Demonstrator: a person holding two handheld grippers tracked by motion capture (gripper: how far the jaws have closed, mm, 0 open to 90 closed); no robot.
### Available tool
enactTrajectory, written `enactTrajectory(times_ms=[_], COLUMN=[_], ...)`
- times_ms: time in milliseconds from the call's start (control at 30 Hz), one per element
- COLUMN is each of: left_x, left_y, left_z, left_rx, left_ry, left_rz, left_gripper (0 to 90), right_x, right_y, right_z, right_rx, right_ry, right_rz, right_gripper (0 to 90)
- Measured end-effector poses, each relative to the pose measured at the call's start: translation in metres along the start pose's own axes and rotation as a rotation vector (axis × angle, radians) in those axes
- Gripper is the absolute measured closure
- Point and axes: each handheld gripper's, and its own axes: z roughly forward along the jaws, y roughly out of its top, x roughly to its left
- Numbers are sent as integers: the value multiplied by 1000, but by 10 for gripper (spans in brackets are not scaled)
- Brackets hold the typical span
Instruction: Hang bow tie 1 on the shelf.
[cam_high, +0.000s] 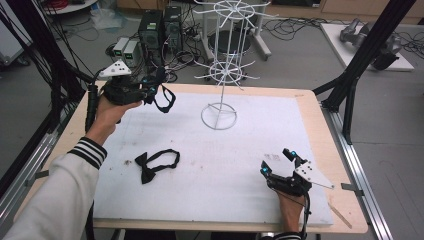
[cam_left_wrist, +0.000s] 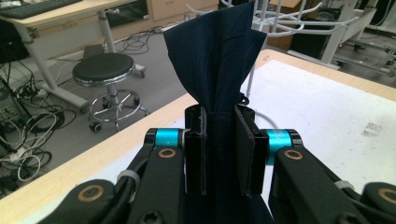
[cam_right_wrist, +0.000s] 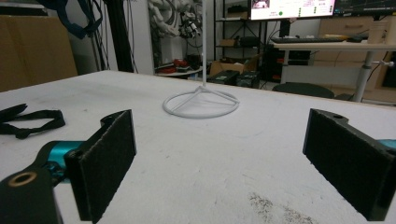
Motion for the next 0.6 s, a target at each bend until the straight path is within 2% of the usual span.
enactTrajectory(times_ms=[267,500,600], left_x=[-9,-11,-13], left_y=[10,12,14], left_z=[11,22,27], left_rx=[-21,-23,-16], left_ry=[-37,-54,-59], left_rz=[8,-3,10], left_gripper=[752,752,752], right_x=[0,0,0], right_y=[0,0,0], right_z=[0,0,0], right_rx=[-1,1,-3], right_ry=[-2,1,1], right_rz=[-3,2,-1], right_gripper=[88,88,88])
